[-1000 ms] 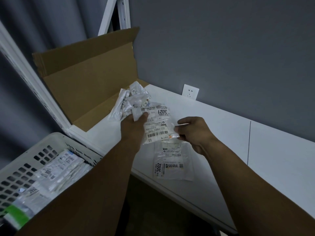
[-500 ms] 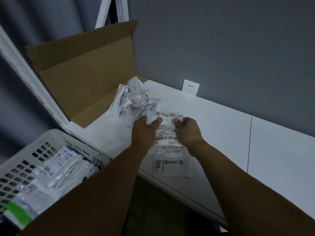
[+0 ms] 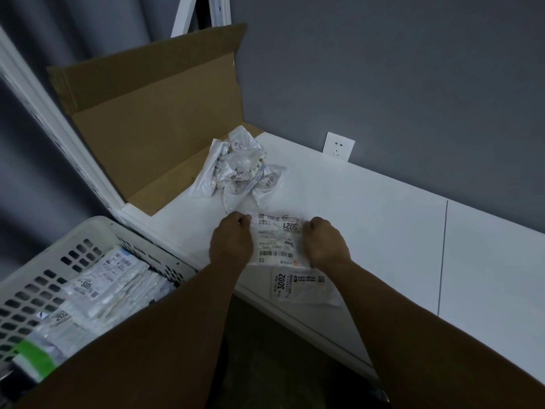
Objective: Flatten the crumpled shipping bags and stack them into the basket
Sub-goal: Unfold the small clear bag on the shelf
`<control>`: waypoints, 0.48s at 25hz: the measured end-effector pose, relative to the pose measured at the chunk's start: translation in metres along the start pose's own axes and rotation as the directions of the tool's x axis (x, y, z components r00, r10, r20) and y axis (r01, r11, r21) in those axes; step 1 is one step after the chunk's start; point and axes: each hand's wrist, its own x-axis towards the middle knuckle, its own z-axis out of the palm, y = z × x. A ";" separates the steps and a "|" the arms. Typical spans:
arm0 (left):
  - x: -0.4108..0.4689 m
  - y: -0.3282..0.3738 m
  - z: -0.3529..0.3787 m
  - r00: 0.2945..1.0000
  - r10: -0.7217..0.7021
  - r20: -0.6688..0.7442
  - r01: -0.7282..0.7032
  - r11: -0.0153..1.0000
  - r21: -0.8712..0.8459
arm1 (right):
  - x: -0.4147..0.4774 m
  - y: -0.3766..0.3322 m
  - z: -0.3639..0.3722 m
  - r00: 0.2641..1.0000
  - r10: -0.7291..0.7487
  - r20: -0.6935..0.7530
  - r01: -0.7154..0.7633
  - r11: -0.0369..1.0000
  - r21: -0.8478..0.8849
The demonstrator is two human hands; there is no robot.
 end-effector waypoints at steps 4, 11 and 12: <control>0.003 -0.016 -0.018 0.996 0.060 -0.067 -0.044 0.976 0.214 | -0.015 0.005 0.009 0.976 -0.137 0.166 0.193 0.900 -0.392; -0.003 -0.016 -0.006 0.989 0.133 -0.063 -0.101 0.925 0.367 | -0.013 0.043 0.006 0.960 -0.060 0.275 0.191 0.858 -0.477; -0.003 -0.016 -0.001 0.977 0.212 -0.023 -0.186 0.900 0.395 | -0.012 0.045 0.005 0.963 -0.040 0.265 0.169 0.858 -0.485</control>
